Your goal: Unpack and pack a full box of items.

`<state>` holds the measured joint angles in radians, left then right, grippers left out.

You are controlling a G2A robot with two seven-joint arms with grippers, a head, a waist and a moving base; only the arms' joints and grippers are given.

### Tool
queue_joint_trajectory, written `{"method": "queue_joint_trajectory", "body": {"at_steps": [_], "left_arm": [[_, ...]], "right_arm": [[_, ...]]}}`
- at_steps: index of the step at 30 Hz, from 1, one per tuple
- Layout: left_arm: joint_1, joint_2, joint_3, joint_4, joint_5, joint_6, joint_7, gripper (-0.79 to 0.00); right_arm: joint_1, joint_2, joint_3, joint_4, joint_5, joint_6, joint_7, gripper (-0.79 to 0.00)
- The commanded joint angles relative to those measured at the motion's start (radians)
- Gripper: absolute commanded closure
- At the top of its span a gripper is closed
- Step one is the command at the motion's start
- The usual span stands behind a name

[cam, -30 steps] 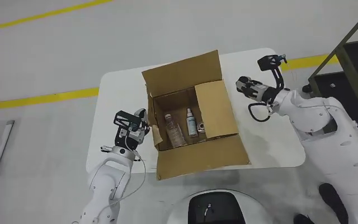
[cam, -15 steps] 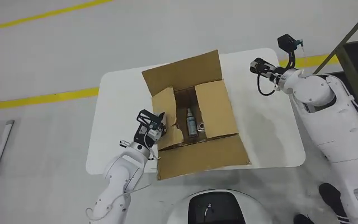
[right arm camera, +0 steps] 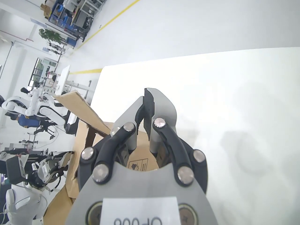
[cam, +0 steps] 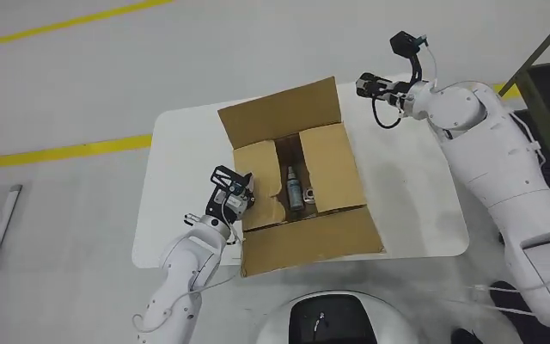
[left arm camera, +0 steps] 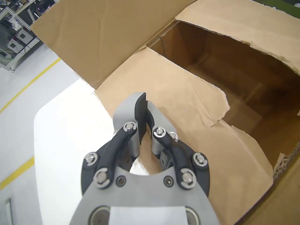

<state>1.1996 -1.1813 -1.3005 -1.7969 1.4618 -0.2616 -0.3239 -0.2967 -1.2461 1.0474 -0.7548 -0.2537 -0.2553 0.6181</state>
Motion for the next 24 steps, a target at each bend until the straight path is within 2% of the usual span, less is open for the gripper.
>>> {"method": "queue_joint_trajectory", "body": {"at_steps": [1, 11, 21, 23, 24], "left_arm": [[0.001, 0.000, 0.001, 0.000, 0.006, 0.005, 0.002, 0.000], [-0.006, -0.003, 0.002, 0.012, 0.010, 0.020, 0.006, 0.000], [-0.011, -0.004, 0.005, 0.017, 0.029, 0.005, 0.028, 0.000], [-0.013, -0.004, 0.004, 0.018, 0.041, 0.004, 0.033, -0.305], [-0.014, -0.004, 0.003, 0.018, 0.041, 0.005, 0.034, -0.523]], "right_arm": [[0.020, -0.010, -0.021, 0.024, 0.001, -0.031, 0.011, 0.000], [0.089, -0.054, -0.080, 0.137, 0.043, -0.182, 0.038, 0.000], [0.091, -0.057, -0.073, 0.158, 0.086, -0.321, 0.094, 0.000], [0.082, -0.053, -0.066, 0.147, 0.093, -0.343, 0.103, 0.000], [0.077, -0.050, -0.061, 0.140, 0.097, -0.352, 0.109, 0.000]]}}
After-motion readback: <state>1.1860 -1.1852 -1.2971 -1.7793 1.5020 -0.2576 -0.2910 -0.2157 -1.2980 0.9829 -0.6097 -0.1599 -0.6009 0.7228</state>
